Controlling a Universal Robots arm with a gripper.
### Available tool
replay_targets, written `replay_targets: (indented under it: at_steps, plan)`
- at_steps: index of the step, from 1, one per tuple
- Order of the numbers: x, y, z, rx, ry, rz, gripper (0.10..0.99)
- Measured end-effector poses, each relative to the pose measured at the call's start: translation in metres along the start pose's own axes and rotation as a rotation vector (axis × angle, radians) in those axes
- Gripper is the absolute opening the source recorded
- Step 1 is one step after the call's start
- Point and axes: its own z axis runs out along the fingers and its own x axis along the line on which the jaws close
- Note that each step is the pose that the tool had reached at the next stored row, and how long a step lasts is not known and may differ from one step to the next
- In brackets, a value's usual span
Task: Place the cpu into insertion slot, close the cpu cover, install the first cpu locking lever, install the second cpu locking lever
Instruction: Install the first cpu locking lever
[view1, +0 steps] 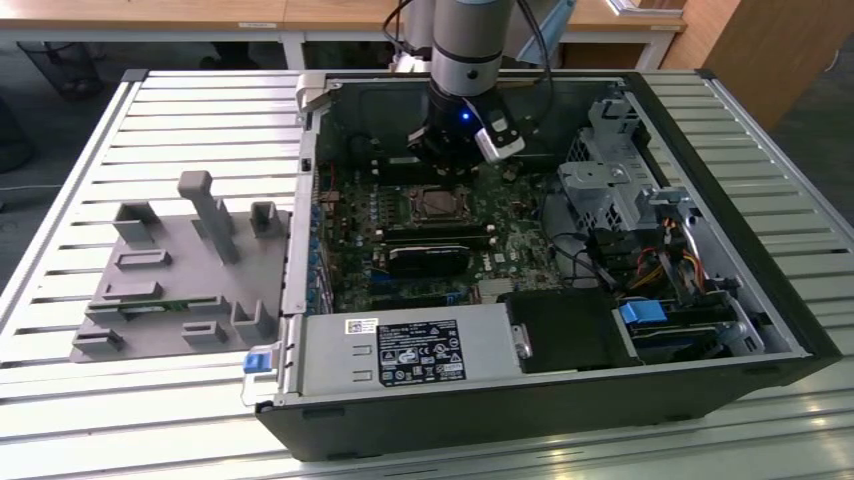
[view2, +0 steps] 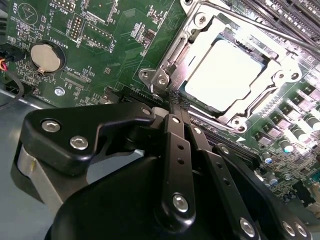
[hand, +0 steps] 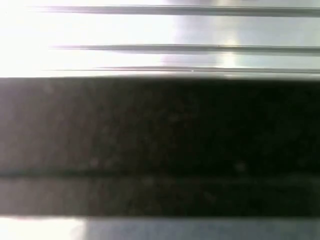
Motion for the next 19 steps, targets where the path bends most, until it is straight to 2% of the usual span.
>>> replay_targets:
  at_steps: [7, 19]
  plan:
    - [0.0001, 0.0008, -0.0142, 0.001, 0.0009, 0.0, 0.106]
    - [-0.0003, -0.0032, -0.0147, 0.001, 0.0009, 0.0, 0.106]
